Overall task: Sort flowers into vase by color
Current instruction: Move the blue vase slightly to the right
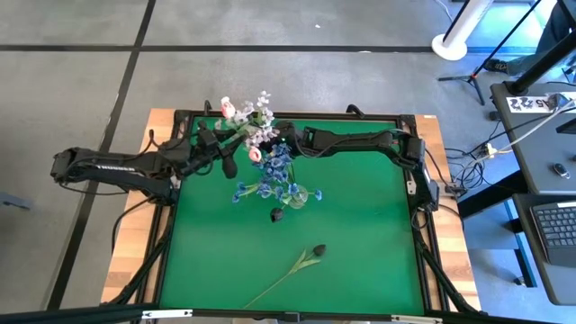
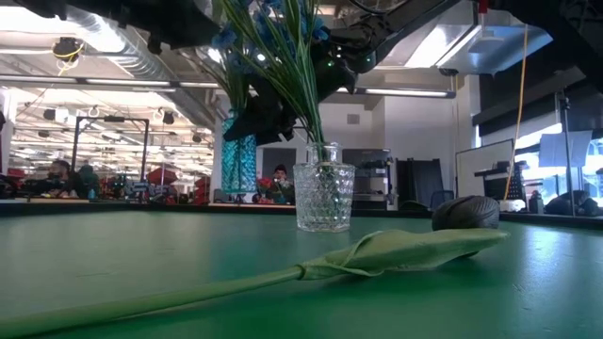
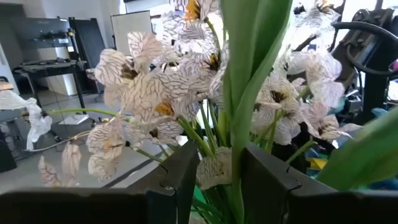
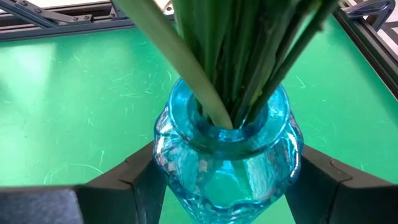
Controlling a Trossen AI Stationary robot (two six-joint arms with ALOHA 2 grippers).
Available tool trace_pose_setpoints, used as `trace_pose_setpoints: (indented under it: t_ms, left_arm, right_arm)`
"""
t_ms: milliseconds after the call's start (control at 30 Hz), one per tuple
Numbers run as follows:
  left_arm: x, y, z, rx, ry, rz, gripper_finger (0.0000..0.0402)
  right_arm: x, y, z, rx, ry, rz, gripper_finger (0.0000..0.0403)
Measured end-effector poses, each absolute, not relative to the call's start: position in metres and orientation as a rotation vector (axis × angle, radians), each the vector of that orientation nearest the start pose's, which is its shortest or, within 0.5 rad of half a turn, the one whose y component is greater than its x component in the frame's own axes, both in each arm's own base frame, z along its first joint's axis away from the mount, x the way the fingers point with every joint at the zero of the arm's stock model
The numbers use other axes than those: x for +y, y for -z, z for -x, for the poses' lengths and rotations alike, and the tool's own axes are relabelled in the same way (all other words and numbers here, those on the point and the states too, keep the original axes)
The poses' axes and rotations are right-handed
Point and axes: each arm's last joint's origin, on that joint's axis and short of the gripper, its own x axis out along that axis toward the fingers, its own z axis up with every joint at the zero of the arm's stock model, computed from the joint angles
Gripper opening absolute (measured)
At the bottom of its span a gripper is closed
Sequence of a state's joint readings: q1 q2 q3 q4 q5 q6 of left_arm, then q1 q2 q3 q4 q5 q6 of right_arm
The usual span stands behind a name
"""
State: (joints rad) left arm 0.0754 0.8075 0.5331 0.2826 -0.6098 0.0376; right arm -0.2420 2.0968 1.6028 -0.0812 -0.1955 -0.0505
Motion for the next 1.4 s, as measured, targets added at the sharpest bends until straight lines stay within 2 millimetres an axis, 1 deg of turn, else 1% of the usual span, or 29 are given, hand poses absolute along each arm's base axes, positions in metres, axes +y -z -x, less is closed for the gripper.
trace_pose_setpoints:
  t_ms: [267,367,467,600,633,867,1033,1400]
  left_arm:
    - [0.027,-0.290,-0.175,-0.011,-0.680,-0.030,0.0116]
    - [0.028,-0.289,-0.175,-0.010,-0.693,-0.030,0.0109]
    - [0.028,-0.289,-0.175,-0.001,-0.711,-0.033,0.0082]
    - [0.028,-0.288,-0.175,0.000,-0.713,-0.032,0.0019]
    - [0.028,-0.288,-0.175,0.000,-0.712,-0.032,0.0011]
    - [0.026,-0.288,-0.176,-0.005,-0.636,-0.024,0.0003]
    - [0.026,-0.287,-0.179,-0.005,-0.626,-0.009,0.0002]
    - [0.027,-0.273,-0.196,0.077,-0.614,-0.002,0.0001]
  right_arm:
    - [-0.109,-0.216,-0.465,0.561,0.027,-0.076,0.0250]
    - [-0.109,-0.216,-0.465,0.560,0.023,-0.078,0.0250]
    - [-0.109,-0.216,-0.465,0.561,0.023,-0.078,0.0250]
    - [-0.109,-0.216,-0.465,0.560,0.023,-0.078,0.0250]
    - [-0.109,-0.216,-0.465,0.560,0.024,-0.077,0.0250]
    - [-0.109,-0.217,-0.465,0.558,0.023,-0.077,0.0250]
    - [-0.109,-0.217,-0.465,0.552,0.024,-0.075,0.0250]
    - [-0.110,-0.214,-0.464,0.571,0.034,-0.078,0.0250]
